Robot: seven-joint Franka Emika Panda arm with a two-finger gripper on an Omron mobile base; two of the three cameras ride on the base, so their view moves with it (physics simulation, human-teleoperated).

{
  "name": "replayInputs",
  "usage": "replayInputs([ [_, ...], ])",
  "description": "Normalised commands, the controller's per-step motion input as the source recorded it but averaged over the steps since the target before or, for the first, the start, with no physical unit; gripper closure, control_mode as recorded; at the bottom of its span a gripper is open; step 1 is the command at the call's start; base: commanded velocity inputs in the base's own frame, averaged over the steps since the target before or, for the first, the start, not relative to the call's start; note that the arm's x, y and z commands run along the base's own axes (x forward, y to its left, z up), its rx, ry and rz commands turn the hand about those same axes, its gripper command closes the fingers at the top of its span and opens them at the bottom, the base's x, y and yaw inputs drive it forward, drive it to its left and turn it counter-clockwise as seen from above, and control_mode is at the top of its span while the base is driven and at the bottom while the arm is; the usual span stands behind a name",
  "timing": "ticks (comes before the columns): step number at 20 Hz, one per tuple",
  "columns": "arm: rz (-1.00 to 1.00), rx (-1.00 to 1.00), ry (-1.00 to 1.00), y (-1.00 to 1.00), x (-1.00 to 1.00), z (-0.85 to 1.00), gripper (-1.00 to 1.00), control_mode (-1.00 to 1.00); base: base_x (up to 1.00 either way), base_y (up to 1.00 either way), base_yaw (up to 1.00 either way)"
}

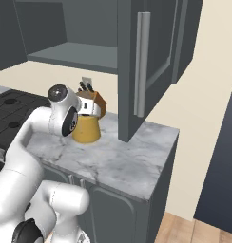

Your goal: There is a tray on the dining counter. Grab the cup, mug, and pitcher and place them on the tray. The pitcher may be placed next to the tray if it cannot fit the tray.

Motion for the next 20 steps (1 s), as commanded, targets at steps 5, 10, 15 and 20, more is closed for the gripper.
replayInputs([
  [5, 0.00, 0.00, -0.01, 0.00, 0.00, 0.37, 1.00, -1.00, 0.00, 0.00, 0.00],
  [10, 0.00, 0.00, 0.00, 0.00, 0.00, 0.30, 1.00, -1.00, 0.00, 0.00, 0.00],
  [15, 0.00, 0.00, 0.00, 0.00, 0.00, 0.10, 1.00, 1.00, -0.08, 0.00, 0.02],
  [20, 0.00, 0.00, 0.00, 0.00, 0.00, 0.00, 1.00, 1.00, -0.82, 0.00, 0.23],
])
